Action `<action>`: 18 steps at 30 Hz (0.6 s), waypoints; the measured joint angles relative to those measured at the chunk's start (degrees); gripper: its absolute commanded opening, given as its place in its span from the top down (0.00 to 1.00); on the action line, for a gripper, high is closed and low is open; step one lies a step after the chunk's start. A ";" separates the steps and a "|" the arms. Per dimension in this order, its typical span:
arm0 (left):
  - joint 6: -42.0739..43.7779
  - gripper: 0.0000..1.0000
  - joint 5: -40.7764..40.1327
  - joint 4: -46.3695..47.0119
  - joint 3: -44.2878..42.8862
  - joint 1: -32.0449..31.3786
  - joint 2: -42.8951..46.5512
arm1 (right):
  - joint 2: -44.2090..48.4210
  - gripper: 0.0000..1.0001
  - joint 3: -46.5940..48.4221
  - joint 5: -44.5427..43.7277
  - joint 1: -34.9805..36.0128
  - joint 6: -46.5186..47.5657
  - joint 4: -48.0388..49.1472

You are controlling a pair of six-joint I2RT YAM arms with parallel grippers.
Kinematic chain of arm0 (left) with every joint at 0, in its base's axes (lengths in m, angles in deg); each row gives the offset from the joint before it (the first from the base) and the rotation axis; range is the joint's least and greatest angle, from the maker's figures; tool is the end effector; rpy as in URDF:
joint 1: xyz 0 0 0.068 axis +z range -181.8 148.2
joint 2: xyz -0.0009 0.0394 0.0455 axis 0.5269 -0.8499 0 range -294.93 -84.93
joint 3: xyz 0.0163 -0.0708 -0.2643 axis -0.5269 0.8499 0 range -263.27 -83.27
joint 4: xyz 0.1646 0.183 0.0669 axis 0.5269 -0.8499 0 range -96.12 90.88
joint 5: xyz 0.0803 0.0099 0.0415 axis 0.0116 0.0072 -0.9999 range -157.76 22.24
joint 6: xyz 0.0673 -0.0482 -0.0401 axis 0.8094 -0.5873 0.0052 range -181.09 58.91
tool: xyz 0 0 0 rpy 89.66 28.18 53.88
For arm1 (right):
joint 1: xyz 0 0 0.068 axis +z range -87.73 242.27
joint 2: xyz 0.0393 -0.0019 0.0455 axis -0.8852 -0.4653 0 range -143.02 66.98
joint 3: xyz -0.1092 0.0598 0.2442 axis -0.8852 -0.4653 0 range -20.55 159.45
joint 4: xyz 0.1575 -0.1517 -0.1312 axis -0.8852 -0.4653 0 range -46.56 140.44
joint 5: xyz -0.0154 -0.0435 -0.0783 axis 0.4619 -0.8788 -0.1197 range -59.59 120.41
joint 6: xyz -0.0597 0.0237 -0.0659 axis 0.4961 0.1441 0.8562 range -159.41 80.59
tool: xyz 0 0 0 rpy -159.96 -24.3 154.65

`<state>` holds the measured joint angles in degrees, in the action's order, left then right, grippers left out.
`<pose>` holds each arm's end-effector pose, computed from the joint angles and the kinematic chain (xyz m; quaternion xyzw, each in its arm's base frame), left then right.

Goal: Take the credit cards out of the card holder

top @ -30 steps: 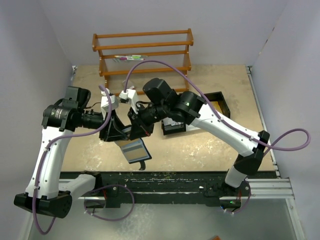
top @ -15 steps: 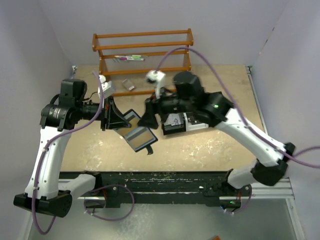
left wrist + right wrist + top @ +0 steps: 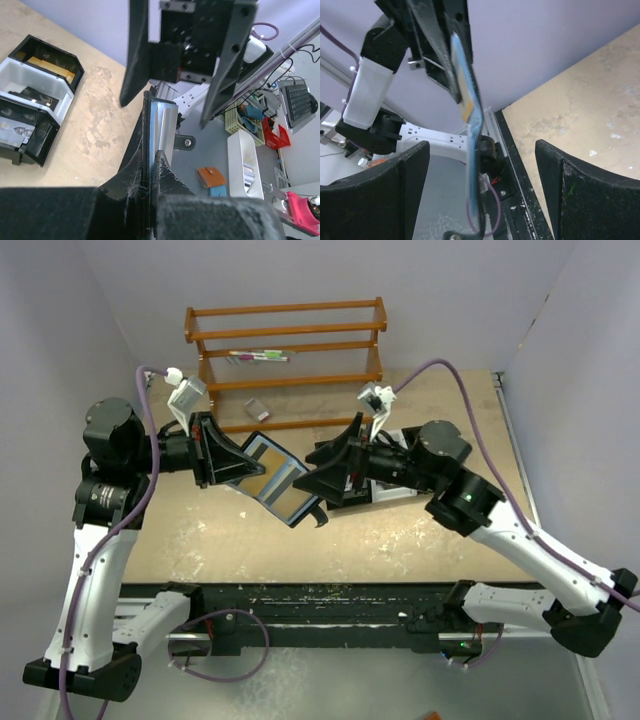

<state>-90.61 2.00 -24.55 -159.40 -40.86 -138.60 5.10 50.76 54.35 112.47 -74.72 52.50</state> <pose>0.1482 -0.1020 0.4684 0.2819 0.6554 -0.5780 0.3962 0.1448 0.2262 0.4754 -0.2394 0.5930 0.6106 0.4671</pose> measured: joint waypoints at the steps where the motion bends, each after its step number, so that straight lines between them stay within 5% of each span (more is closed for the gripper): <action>1: -1.20 1.00 -0.02 0.85 0.17 0.00 0.00 | -0.87 0.13 -0.87 0.37 0.02 -0.83 1.55; 3: -2.91 1.00 0.00 2.25 0.20 0.00 0.02 | -2.67 0.18 -1.64 1.09 0.28 -1.99 3.34; 5: -4.11 1.00 0.11 3.15 0.20 0.00 0.26 | -4.17 0.37 -1.92 1.25 0.66 -2.75 4.90; 7: -5.40 0.98 0.42 4.20 0.33 -0.02 0.59 | -4.79 0.70 -2.08 1.57 1.03 -3.34 6.23; 9: -6.40 0.84 0.85 5.38 1.20 -0.02 1.18 | -4.90 0.99 -2.12 2.75 1.25 -3.82 7.82; 12: -6.27 0.51 2.82 6.03 2.95 0.04 1.46 | -4.72 1.00 -1.66 5.33 1.66 -3.39 7.34; 18: 13.68 0.40 7.61 -14.97 0.13 -0.02 -3.43 | -6.45 1.00 5.51 8.79 1.55 2.19 -6.32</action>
<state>-76.93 9.60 -39.52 -159.27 -40.88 -142.03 -1.35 56.27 63.14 114.02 -72.53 46.18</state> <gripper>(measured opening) 0.581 0.046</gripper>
